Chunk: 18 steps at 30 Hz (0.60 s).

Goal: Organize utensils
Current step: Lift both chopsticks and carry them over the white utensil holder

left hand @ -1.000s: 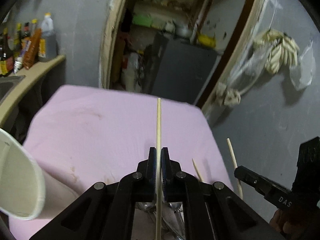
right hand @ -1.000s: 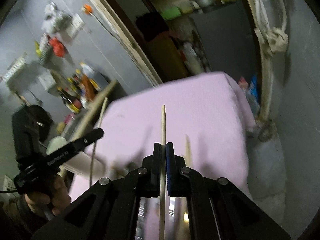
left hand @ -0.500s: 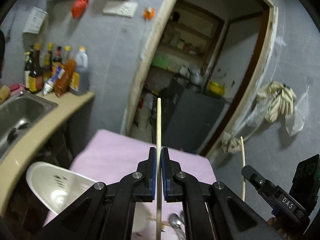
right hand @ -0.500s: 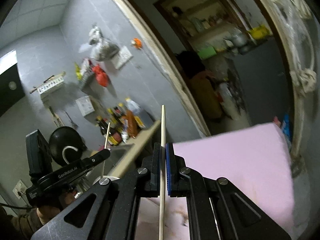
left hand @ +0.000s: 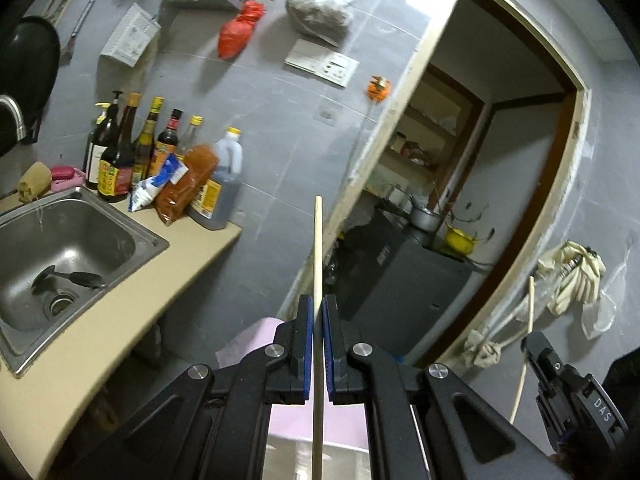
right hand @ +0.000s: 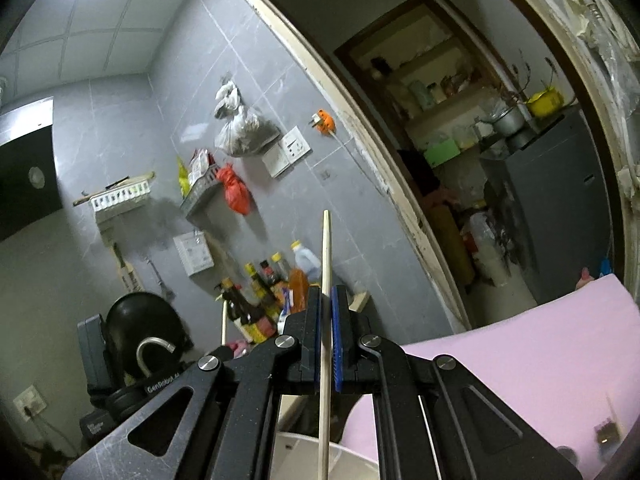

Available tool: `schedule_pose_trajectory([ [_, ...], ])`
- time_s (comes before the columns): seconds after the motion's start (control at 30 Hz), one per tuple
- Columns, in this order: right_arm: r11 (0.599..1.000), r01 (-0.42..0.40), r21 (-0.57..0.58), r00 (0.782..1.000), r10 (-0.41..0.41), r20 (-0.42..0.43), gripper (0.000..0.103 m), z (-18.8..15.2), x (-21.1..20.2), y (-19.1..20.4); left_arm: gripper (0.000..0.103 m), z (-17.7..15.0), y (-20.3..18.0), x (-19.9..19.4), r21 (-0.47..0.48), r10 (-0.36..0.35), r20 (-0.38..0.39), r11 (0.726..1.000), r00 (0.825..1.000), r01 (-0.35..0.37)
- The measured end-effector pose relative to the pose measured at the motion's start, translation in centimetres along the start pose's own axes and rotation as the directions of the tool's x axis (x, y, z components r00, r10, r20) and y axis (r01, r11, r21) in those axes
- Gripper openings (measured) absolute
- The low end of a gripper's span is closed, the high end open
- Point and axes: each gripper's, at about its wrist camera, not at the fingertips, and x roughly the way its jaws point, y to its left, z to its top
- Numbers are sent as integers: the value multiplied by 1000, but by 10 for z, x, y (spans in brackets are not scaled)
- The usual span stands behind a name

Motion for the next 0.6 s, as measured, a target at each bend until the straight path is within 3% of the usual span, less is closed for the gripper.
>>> schedule_pose_trajectory([
  [0.2,998,64,-4,996,-64,58,5,-20,12,-1,5,-4,21,13,2,9,36,1000,999,-10],
  [0.6,984,164,-68,986,-161,47,5,-48,30,-5,5,-28,26,21,70,24,88,997,996,-30],
])
